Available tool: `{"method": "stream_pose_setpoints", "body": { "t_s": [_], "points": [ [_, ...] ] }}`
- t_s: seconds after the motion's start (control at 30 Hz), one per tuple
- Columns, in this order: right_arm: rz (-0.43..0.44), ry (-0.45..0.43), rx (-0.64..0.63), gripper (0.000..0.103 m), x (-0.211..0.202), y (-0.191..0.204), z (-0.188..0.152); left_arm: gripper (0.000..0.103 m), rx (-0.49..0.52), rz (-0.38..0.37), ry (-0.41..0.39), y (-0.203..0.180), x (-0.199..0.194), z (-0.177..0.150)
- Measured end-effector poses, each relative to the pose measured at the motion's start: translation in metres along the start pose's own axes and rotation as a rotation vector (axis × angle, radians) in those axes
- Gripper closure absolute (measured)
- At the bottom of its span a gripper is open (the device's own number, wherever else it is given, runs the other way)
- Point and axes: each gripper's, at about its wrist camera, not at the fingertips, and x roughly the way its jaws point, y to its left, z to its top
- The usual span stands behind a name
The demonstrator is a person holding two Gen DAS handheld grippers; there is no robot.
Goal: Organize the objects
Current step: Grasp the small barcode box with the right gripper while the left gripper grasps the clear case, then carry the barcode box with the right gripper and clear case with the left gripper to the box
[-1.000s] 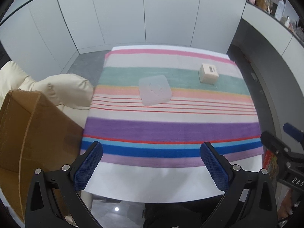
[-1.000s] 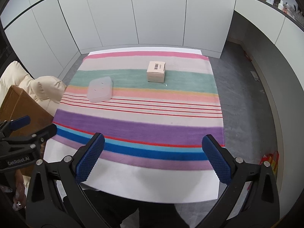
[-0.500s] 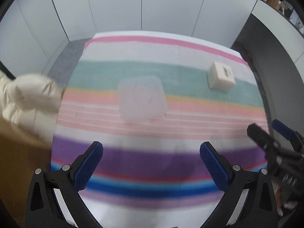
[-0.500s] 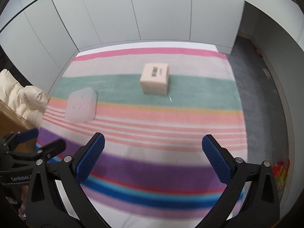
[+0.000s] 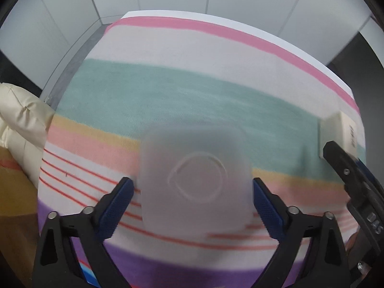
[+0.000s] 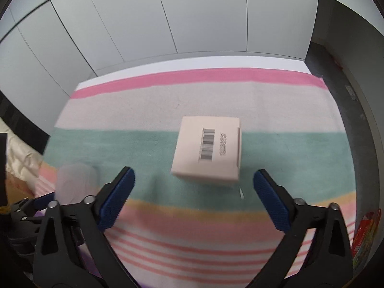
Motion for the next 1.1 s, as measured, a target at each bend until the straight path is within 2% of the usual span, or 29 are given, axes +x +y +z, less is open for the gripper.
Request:
{"method": "stream_pose_setpoints", "body": {
  "t_s": [0.07, 0.1, 0.13, 0.27, 0.77, 0.97, 1.1],
  "points": [
    [-0.041, 0.02, -0.018, 0.047, 0.014, 0.003, 0.001, 0.018, 0.02, 0.047, -0.047, -0.003, 0.0, 0.002],
    [-0.067, 0.028, -0.029, 0.049, 0.017, 0.005, 0.0, 0.021, 0.036, 0.046, -0.055, -0.005, -0.002, 0.002],
    [-0.086, 0.008, -0.047, 0.049, 0.016, 0.008, -0.002, 0.021, 0.054, 0.058, -0.049, -0.008, -0.002, 0.002],
    [-0.07, 0.008, -0.053, 0.049, 0.012, 0.01, -0.01, 0.021, 0.114, 0.073, -0.071, -0.014, -0.008, -0.003],
    [-0.093, -0.015, -0.081, 0.049, -0.02, 0.006, -0.018, 0.021, 0.107, 0.051, -0.115, -0.004, -0.044, -0.014],
    [-0.101, -0.043, -0.093, 0.049, -0.046, 0.011, -0.015, 0.021, 0.104, 0.042, -0.15, -0.008, -0.073, 0.002],
    [-0.107, -0.07, -0.098, 0.049, -0.073, 0.01, -0.001, 0.021, 0.098, 0.051, -0.196, -0.007, -0.111, 0.009]
  ]
}}
